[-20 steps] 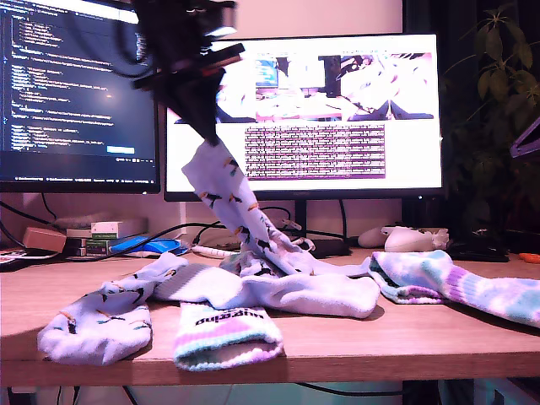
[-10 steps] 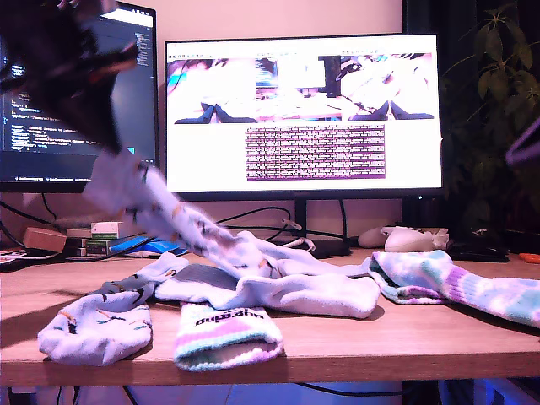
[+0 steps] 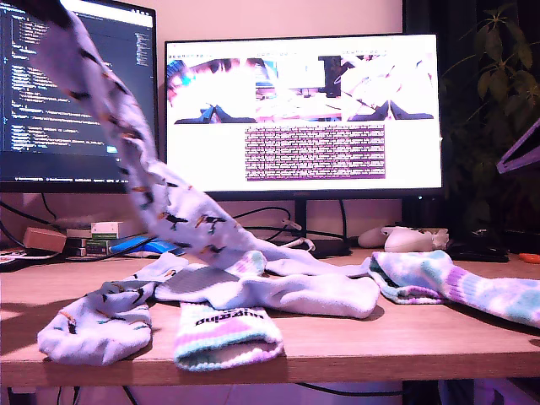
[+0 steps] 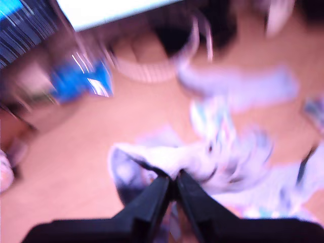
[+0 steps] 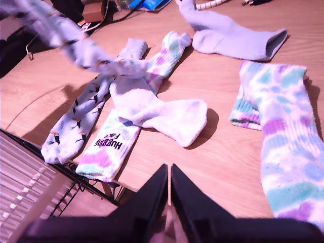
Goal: Pair up the socks based on colour and pattern, by placing them on top of one another
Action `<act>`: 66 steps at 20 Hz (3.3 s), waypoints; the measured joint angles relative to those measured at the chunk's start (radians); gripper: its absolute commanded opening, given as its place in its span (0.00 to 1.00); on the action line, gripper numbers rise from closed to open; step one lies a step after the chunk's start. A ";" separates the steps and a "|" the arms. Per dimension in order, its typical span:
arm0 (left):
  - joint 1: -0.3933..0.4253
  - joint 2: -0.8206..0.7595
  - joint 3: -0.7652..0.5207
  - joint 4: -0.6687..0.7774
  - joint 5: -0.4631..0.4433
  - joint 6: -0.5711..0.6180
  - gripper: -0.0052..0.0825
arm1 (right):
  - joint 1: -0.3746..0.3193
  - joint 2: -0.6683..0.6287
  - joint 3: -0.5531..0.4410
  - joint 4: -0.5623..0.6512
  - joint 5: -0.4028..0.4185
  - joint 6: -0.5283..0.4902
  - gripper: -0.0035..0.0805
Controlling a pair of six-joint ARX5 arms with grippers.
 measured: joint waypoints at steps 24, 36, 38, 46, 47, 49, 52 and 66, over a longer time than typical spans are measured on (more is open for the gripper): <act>-0.105 -0.109 0.001 -0.129 0.201 -0.045 0.04 | 0.000 0.085 0.000 0.072 -0.074 0.000 0.03; -0.109 -0.043 0.114 -0.180 0.237 0.010 0.04 | 0.000 0.085 0.000 0.079 -0.074 -0.001 0.03; -0.109 -0.074 0.129 -0.221 0.225 0.013 0.04 | 0.000 0.085 0.000 0.079 -0.074 -0.001 0.03; -0.109 -0.067 0.128 -0.267 0.164 0.034 0.04 | 0.000 0.085 0.000 0.079 -0.078 -0.001 0.03; -0.109 -0.066 0.128 -0.267 0.145 0.045 0.04 | 0.000 0.085 0.000 0.079 -0.079 -0.001 0.03; -0.109 -0.056 0.128 -0.278 0.124 0.060 0.04 | 0.000 0.085 0.000 0.079 -0.081 -0.001 0.03; -0.109 0.002 0.128 -0.280 0.111 0.092 0.04 | 0.000 0.085 0.000 0.086 -0.099 -0.001 0.03; -0.008 0.471 0.128 0.071 0.104 0.283 0.04 | 0.000 0.085 0.000 0.094 -0.105 -0.001 0.03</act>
